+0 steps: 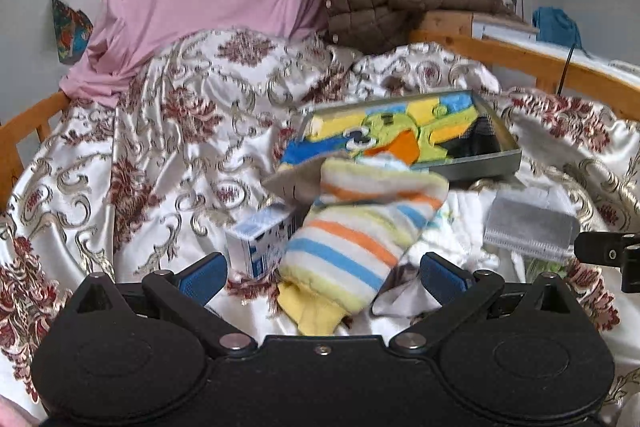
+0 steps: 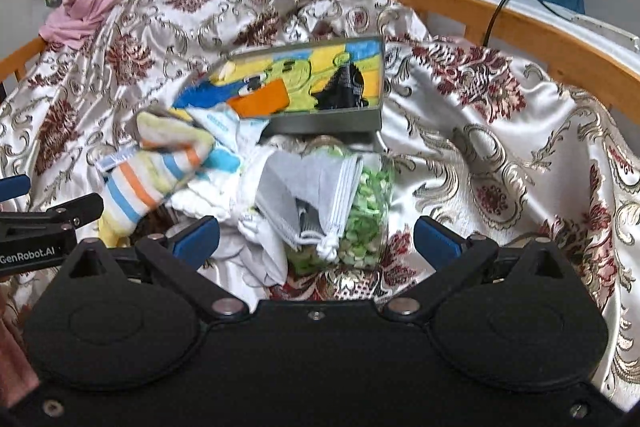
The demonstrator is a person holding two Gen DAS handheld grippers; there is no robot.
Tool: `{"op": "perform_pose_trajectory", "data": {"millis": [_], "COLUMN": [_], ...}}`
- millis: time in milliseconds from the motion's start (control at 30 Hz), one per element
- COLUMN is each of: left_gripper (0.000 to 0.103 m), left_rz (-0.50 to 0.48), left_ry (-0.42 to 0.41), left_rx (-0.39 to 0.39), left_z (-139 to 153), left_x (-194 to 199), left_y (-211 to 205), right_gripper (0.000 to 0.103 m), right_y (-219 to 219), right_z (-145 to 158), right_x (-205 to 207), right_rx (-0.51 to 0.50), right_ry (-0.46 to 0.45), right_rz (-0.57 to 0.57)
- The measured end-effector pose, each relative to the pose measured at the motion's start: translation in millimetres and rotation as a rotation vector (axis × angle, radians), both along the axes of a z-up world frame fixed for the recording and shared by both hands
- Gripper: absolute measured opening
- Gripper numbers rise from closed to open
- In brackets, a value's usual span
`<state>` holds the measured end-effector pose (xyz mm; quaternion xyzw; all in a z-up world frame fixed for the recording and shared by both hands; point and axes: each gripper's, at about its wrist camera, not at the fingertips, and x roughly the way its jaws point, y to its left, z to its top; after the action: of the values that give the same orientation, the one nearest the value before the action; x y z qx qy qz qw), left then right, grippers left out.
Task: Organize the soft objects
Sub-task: 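Withdraw both tools from the tray back over the pile, then grasp the pastel striped sock with the left gripper while the right grasps the grey mask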
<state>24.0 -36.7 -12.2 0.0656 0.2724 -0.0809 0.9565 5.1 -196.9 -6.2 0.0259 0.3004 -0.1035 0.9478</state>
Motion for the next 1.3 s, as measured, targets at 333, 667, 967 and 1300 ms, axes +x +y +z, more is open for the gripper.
{"op": "perform_pose_trajectory", "data": {"millis": [333, 667, 967, 1300], "left_gripper": [0.102, 0.102, 0.102, 0.1], "left_rz": [-0.007, -0.015, -0.2, -0.361], "left_ry": [0.091, 0.094, 0.007, -0.034], "left_rx": [0.057, 0.102, 0.277, 0.245], "left_z": [-12, -13, -10, -15], "left_x": [8, 20, 31, 60], "left_y": [-8, -17, -40, -46], "right_gripper": [0.102, 0.102, 0.102, 0.102], "right_y": [7, 6, -4, -14], "right_z": [-26, -16, -15, -30], "right_x": [18, 19, 41, 67], "right_rx": [-0.05, -0.096, -0.244, -0.318], "right_ry": [0.115, 0.006, -0.039, -0.019], "right_rz": [0.027, 0.07, 0.167, 0.28]}}
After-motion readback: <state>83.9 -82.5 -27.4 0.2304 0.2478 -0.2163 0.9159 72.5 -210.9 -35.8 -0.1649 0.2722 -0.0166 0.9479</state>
